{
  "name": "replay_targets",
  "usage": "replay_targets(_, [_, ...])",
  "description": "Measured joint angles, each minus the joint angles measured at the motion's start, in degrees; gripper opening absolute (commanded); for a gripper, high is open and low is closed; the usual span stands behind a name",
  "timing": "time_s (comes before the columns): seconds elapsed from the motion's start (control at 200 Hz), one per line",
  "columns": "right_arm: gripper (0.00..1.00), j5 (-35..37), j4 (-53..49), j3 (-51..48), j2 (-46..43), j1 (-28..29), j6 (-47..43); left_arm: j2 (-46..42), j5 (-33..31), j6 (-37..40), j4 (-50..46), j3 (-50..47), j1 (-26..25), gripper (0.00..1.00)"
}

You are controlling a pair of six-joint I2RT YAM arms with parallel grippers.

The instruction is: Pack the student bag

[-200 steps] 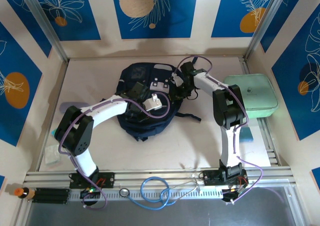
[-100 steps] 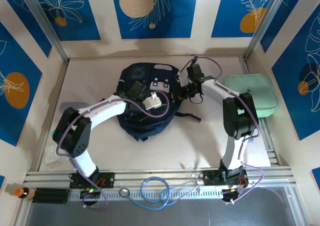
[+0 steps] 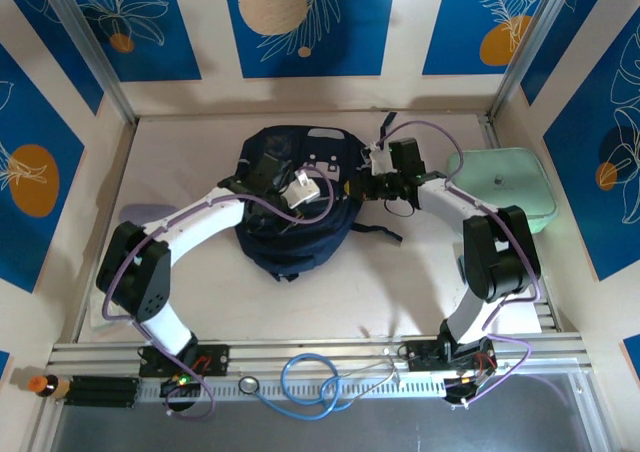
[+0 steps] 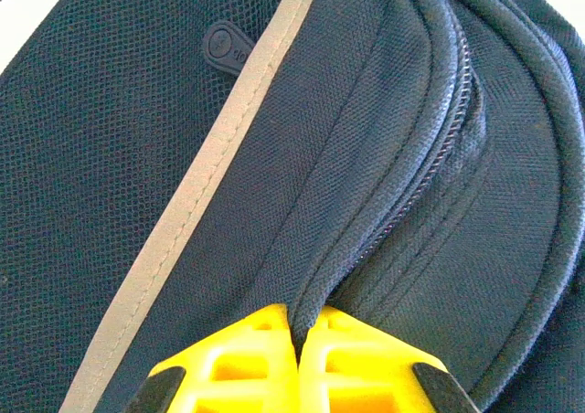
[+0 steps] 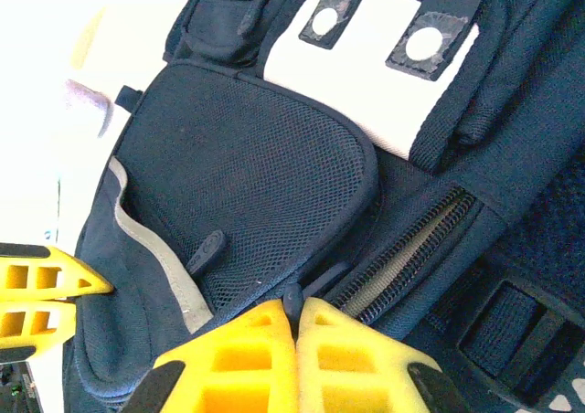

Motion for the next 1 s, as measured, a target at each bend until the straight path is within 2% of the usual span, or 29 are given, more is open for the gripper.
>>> replay_targets(0.4, [0.00, -2.4, 8.7, -9.7, -8.0, 0.1, 0.7, -0.1, 0.8, -2.8, -0.9, 1.5, 1.8, 0.00])
replay_targets(0.64, [0.00, -8.1, 11.9, -12.9, -10.9, 2.3, 0.9, -1.2, 3.0, -3.2, 4.0, 1.0, 3.8, 0.00])
replay_targets(0.77, [0.00, -6.8, 12.5, -12.9, -11.5, 3.7, 0.9, -1.2, 3.4, -3.1, 5.2, 0.7, 3.8, 0.00])
replay_targets(0.795, [0.04, -5.8, 12.5, -12.9, -11.7, 3.7, 1.1, -1.2, 3.5, -3.0, 5.4, 0.6, 3.8, 0.00])
replay_targets(0.845, [0.20, -3.2, 12.2, -12.9, -12.0, 3.3, 1.9, -1.2, 3.9, -2.5, 5.8, 0.1, 3.8, 0.00])
replay_targets(0.91, [0.33, 0.2, 10.9, -12.6, -12.3, 2.4, 3.3, -1.2, 4.4, -1.8, 6.0, -0.6, 3.8, 0.00])
replay_targets(1.0, [0.42, 3.6, 6.9, -10.1, -11.5, 1.2, 4.0, -1.2, 5.4, -0.4, 6.1, -1.3, 3.9, 0.00])
